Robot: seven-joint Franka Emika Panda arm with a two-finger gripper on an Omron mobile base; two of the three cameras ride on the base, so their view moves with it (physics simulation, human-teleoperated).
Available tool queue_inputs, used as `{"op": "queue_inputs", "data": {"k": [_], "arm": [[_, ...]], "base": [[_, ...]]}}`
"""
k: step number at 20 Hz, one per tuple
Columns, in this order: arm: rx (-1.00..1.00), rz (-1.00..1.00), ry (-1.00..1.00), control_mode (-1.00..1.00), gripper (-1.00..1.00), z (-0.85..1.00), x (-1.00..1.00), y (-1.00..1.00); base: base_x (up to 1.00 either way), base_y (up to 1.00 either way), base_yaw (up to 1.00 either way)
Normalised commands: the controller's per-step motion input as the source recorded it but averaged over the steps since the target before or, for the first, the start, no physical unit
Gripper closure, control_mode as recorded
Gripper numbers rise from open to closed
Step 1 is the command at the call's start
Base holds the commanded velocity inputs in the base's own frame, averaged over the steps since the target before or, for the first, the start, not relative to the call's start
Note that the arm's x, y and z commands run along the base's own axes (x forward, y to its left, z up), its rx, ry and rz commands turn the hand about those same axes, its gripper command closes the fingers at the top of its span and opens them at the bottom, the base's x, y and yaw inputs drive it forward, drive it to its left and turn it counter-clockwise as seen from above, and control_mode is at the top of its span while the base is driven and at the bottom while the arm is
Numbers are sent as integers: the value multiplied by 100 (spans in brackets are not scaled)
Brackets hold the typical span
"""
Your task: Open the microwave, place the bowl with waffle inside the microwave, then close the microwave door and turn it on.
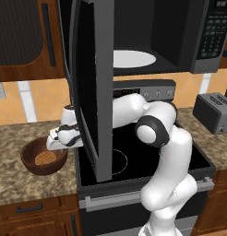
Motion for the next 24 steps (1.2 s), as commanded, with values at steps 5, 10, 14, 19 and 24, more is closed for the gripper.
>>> {"op": "queue_inputs", "data": {"k": [5,10,14,19,24], "arm": [[22,-20,-10,-100,100,7,-17,-65],[17,-16,-22,-100,100,31,-38,-81],[22,-11,-12,-100,100,79,-45,-100],[9,-10,-4,-100,100,99,-48,-97],[-5,-10,7,-100,100,82,-49,-89]], "base": [[0,0,0],[0,0,0],[0,0,0],[0,0,0],[0,0,0]]}}
